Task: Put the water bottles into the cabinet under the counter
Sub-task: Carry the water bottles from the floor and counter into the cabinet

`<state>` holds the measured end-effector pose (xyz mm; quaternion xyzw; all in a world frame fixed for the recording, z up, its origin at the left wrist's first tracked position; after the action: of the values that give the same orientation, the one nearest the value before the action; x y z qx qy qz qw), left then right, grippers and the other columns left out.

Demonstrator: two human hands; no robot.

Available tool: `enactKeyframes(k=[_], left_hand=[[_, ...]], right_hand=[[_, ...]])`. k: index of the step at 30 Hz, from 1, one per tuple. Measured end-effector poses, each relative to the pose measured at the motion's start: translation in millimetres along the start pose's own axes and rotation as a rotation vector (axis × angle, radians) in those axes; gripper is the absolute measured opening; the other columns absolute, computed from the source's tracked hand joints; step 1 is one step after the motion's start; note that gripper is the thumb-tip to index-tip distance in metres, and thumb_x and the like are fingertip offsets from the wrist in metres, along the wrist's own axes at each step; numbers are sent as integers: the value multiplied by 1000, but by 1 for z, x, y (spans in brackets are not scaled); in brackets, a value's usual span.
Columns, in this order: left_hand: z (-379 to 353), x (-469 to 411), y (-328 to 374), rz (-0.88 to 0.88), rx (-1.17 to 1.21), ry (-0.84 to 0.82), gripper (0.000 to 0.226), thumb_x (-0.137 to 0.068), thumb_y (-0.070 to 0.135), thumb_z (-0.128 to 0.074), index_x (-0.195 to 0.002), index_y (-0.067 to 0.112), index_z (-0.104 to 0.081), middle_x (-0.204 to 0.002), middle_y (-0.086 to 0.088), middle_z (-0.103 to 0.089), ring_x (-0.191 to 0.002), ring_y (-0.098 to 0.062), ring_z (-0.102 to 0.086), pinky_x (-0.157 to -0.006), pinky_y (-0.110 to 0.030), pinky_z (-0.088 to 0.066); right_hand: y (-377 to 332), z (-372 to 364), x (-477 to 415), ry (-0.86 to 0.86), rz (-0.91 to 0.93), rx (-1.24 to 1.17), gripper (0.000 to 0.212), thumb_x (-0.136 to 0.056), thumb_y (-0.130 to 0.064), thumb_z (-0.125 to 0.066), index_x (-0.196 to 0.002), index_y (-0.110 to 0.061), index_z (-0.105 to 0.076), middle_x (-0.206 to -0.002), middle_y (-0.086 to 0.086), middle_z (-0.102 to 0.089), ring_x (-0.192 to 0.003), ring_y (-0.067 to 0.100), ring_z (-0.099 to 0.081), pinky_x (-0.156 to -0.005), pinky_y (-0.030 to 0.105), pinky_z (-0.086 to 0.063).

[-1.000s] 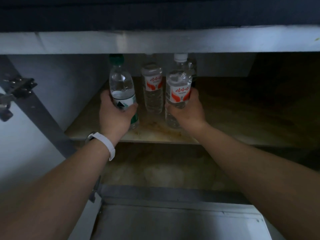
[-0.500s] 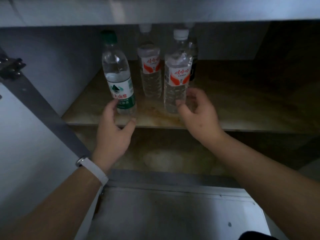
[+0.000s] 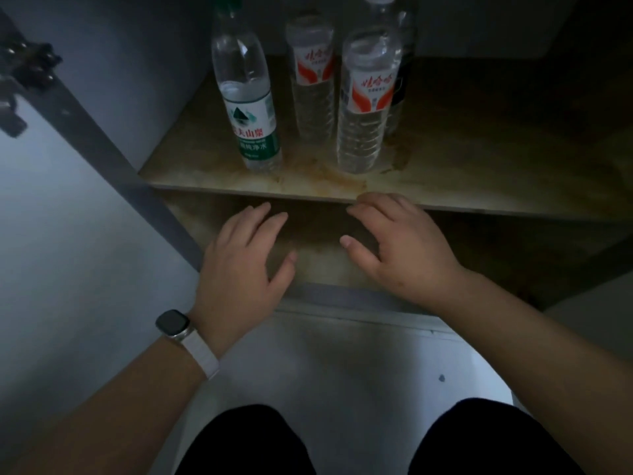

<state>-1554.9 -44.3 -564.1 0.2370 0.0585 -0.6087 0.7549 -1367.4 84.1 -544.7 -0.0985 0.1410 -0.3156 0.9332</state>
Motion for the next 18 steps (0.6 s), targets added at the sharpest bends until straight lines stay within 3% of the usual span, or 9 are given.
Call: enactKeyframes(k=[4,8,13,18], left_hand=[[28,15,18,-11,-44,-125,50,-92,38,-56,-134,12,-60,-141,-13,-56,-131,-36,-50,-99,-50,-46],[78,18,43,-7,-114,-195,47,-90,36,-54,-128,11,-64,-129,-12,-62,-117,-37,-55,-93,-49,-48],[169,9,80,33,-131,-279,45,-89,37,-52,-122,12,-68,-129,-12,-62,-117,-37,-56,-94,-49,-48],[259,-3,124,-6,-136,-288,43,-90,39,-52,-121,13,-67,-128,-10,-62,-118,-34,-55,-96,-44,-41]], right_hand=[[-13,24,19,-82,-13,37,57,-92,-52,-38,-129,-15,-60,-133,7,-57,-121,30,-50,-93,45,-44],[-35,72,35,-181,-31,56,55,-89,-50,-41,-124,-13,-63,-131,9,-59,-118,33,-53,-90,45,-46],[-72,161,48,-300,-46,55,52,-92,-48,-41,-124,-14,-62,-128,8,-60,-115,33,-54,-90,46,-48],[-103,261,54,-306,-42,103,53,-90,-50,-39,-120,-16,-66,-125,5,-63,-116,31,-57,-93,43,-47]])
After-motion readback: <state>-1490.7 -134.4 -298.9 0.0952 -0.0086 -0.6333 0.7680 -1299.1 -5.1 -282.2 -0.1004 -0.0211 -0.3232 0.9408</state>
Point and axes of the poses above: each hand's wrist, its own x-axis away from the middle knuckle, its own z-axis out of the back of the hand, y = z × x, the point moved 2 cm from there along -x, towards the middle knuckle
